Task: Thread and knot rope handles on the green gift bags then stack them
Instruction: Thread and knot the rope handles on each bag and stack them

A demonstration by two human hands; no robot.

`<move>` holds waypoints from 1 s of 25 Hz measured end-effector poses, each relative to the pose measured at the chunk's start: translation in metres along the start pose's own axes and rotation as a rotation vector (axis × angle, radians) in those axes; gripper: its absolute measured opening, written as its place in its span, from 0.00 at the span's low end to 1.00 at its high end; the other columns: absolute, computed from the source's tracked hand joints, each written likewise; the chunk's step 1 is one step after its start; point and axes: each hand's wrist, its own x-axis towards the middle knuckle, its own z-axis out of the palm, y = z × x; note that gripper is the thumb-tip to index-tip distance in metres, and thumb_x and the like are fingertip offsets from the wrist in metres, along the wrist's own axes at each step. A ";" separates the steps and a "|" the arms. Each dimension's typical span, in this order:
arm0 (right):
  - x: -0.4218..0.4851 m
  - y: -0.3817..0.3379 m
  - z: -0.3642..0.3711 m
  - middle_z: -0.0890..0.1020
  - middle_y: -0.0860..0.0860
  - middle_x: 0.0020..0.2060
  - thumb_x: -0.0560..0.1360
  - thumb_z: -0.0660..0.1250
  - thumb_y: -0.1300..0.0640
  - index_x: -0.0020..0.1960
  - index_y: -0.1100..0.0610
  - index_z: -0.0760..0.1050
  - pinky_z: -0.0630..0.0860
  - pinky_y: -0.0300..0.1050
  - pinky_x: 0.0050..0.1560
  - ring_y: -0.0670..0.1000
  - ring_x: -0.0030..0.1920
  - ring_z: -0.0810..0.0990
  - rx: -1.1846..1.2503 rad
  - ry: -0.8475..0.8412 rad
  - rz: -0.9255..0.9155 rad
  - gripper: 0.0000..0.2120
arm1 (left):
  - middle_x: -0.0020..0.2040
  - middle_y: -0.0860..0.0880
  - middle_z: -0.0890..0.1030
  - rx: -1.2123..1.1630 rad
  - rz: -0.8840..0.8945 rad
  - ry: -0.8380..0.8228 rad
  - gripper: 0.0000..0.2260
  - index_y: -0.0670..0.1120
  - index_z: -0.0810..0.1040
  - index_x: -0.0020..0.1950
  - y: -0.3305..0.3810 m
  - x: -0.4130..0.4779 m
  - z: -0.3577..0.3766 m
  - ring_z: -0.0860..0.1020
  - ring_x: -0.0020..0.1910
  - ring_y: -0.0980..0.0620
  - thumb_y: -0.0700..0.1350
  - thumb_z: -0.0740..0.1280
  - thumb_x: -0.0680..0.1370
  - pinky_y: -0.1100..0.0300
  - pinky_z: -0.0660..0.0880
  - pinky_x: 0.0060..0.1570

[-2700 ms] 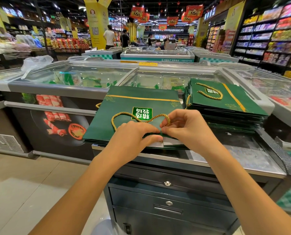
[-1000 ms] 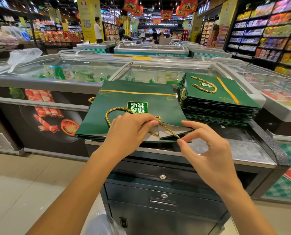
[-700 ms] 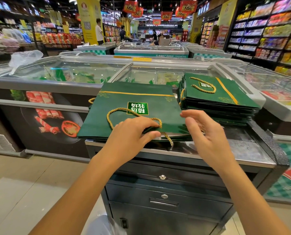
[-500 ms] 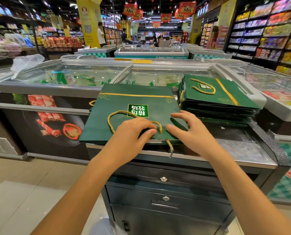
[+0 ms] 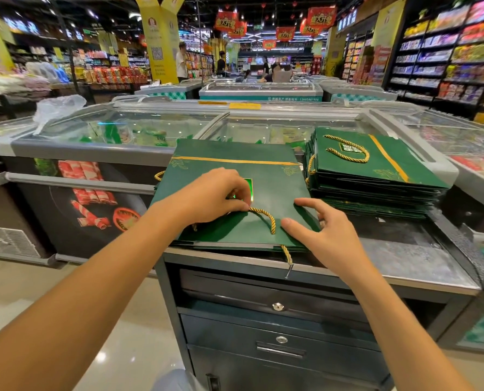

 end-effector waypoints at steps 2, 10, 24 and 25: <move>0.000 0.001 0.000 0.78 0.46 0.61 0.71 0.74 0.36 0.68 0.40 0.75 0.74 0.57 0.65 0.50 0.61 0.75 0.009 0.003 0.002 0.27 | 0.49 0.52 0.78 -0.005 -0.011 0.030 0.05 0.49 0.79 0.52 -0.001 0.000 0.001 0.75 0.51 0.51 0.49 0.67 0.81 0.50 0.74 0.54; -0.002 -0.001 -0.001 0.78 0.47 0.61 0.71 0.76 0.39 0.69 0.43 0.76 0.73 0.53 0.63 0.50 0.61 0.74 0.037 0.018 0.000 0.28 | 0.39 0.54 0.81 -0.120 -0.100 0.345 0.03 0.50 0.69 0.52 -0.009 -0.006 0.003 0.80 0.37 0.50 0.47 0.58 0.85 0.44 0.79 0.44; -0.005 -0.007 -0.001 0.76 0.42 0.58 0.71 0.77 0.41 0.71 0.45 0.76 0.71 0.54 0.69 0.46 0.62 0.72 0.053 0.031 0.000 0.30 | 0.38 0.53 0.79 -0.138 -0.071 0.618 0.01 0.50 0.74 0.53 -0.037 -0.018 -0.008 0.76 0.35 0.51 0.45 0.64 0.83 0.49 0.76 0.41; -0.005 -0.007 -0.001 0.76 0.42 0.59 0.71 0.77 0.41 0.71 0.45 0.75 0.71 0.53 0.68 0.46 0.62 0.72 0.053 0.026 -0.005 0.30 | 0.39 0.52 0.80 -0.135 -0.073 0.623 0.01 0.49 0.75 0.53 -0.037 -0.020 -0.007 0.76 0.36 0.50 0.45 0.65 0.83 0.50 0.76 0.41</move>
